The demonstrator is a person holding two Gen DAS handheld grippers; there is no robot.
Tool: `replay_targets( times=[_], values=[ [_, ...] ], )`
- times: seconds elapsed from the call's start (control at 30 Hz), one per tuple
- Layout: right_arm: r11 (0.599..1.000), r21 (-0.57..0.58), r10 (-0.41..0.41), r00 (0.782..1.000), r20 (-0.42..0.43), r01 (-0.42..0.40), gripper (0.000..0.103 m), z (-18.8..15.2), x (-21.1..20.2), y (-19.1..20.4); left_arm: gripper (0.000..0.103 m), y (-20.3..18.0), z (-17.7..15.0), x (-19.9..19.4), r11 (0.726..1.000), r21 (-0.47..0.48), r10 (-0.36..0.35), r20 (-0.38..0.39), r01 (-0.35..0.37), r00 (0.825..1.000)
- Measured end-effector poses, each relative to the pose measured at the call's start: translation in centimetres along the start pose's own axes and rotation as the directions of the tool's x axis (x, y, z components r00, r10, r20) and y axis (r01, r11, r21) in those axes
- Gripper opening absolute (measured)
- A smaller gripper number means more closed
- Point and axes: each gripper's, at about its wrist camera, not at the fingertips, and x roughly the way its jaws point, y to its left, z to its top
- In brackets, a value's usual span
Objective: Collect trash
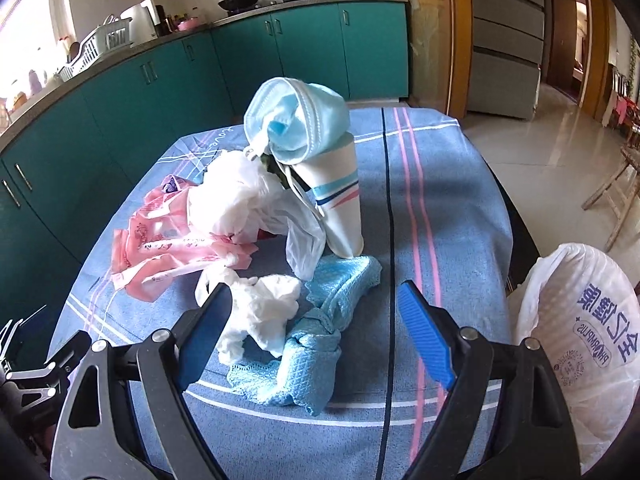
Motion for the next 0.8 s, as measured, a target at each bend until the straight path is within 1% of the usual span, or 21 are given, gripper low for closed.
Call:
replay_targets(
  times=[0.13, 0.27, 0.3, 0.33, 0.37, 0.43, 0.53, 0.63, 0.8],
  values=[
    [1.0, -0.014, 0.005, 0.999, -0.033, -0.006, 0.083, -0.1, 1.0, 0.8, 0.094, -0.3, -0.1, 0.1, 1.0, 0.016, 0.006, -0.005, -0.006, 1.0],
    [0.999, -0.047, 0.017, 0.999, -0.047, -0.019, 0.083, -0.5, 1.7, 2.1, 0.094, -0.5, -0.3, 0.1, 0.999, 0.03, 0.017, -0.008, -0.016, 1.0],
    [0.998, -0.062, 0.018, 0.999, -0.05, -0.021, 0.082, -0.6, 1.9, 2.5, 0.094, -0.5, -0.3, 0.2, 0.999, 0.03, 0.017, -0.011, -0.017, 1.0],
    [0.997, -0.073, 0.021, 0.998, -0.051, -0.025, 0.073, -0.7, 1.9, 2.8, 0.094, -0.5, -0.3, 0.3, 0.999, 0.029, 0.017, -0.013, -0.017, 1.0],
    [0.995, -0.094, 0.03, 0.998, -0.058, -0.035, 0.067, -0.9, 2.0, 3.2, 0.094, -0.5, -0.3, 0.3, 0.999, 0.029, 0.018, -0.015, -0.017, 1.0],
    [0.992, -0.12, 0.035, 0.997, -0.073, -0.044, 0.05, -1.1, 2.2, 3.7, 0.094, -0.5, -0.3, 0.4, 0.999, 0.029, 0.018, -0.017, -0.017, 1.0],
    [0.989, -0.137, 0.05, 0.996, -0.076, -0.06, 0.038, -1.4, 2.0, 4.1, 0.094, -0.7, -0.3, 0.3, 0.999, 0.03, 0.014, -0.017, -0.013, 1.0],
    [0.985, -0.163, 0.045, 0.997, -0.068, -0.055, 0.034, -1.5, 1.4, 4.2, 0.094, -0.8, -0.4, 0.4, 0.999, 0.034, 0.011, -0.02, -0.01, 1.0],
    [0.985, -0.166, 0.045, 0.997, -0.056, -0.054, 0.034, -1.7, -0.1, 3.1, 0.094, -1.0, -0.5, 0.5, 0.999, 0.035, 0.0, -0.026, 0.001, 1.0]
  ],
)
